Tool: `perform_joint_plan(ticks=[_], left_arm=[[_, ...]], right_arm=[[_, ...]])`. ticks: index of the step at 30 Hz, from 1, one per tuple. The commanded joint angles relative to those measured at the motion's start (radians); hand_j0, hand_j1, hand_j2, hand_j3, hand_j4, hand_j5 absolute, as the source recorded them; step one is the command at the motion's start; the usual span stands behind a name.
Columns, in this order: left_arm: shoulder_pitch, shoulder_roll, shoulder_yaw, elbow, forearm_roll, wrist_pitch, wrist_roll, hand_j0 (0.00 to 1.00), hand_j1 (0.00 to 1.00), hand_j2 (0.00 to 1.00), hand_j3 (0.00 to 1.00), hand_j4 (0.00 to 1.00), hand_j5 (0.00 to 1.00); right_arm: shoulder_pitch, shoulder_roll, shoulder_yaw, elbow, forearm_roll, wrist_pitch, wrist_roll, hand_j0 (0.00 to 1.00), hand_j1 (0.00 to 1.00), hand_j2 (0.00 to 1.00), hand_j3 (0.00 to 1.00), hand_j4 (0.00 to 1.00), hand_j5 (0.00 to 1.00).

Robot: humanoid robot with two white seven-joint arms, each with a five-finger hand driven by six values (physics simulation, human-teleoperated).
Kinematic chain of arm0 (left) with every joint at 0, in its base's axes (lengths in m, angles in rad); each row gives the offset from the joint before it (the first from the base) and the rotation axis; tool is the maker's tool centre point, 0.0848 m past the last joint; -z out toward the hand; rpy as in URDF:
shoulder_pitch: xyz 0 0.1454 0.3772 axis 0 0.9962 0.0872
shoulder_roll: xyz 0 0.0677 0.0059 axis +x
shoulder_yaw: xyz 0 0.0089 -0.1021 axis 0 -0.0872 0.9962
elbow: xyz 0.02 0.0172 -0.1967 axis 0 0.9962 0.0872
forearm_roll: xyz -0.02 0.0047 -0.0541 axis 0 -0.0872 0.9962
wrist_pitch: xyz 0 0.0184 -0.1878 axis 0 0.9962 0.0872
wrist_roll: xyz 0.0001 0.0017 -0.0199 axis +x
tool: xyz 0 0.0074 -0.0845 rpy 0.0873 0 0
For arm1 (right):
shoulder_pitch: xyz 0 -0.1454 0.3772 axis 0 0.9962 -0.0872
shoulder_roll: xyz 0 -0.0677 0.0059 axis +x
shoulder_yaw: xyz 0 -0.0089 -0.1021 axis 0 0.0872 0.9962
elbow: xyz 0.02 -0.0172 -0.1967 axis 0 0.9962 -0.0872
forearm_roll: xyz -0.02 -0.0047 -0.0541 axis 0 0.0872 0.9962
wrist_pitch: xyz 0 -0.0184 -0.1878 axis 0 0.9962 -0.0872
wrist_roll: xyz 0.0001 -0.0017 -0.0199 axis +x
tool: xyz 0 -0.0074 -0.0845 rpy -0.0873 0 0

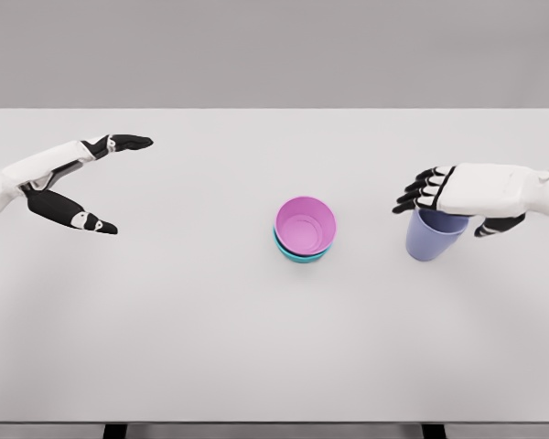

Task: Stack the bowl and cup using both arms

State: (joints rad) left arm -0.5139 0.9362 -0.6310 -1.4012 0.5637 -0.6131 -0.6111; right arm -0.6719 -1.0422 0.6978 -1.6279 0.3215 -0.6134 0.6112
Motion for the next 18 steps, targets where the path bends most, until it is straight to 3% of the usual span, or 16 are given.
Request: perform_joint_plan(ticks=[1, 18], left_arm=[[0.000, 0.000, 0.002, -0.005, 0.007, 0.002, 0.000, 1.00, 1.00, 1.00, 1.00, 1.00, 1.00], [0.000, -0.013, 0.013, -0.013, 0.002, 0.002, 0.000, 1.00, 1.00, 1.00, 1.00, 1.00, 1.00]], right_arm=[[0.002, 0.008, 0.002, 0.016, 0.013, 0.003, 0.000, 1.00, 1.00, 1.00, 1.00, 1.00, 1.00], [0.000, 0.019, 0.035, 0.026, 0.028, 0.003, 0.000, 0.99, 0.99, 0.99, 0.99, 0.99, 0.99]])
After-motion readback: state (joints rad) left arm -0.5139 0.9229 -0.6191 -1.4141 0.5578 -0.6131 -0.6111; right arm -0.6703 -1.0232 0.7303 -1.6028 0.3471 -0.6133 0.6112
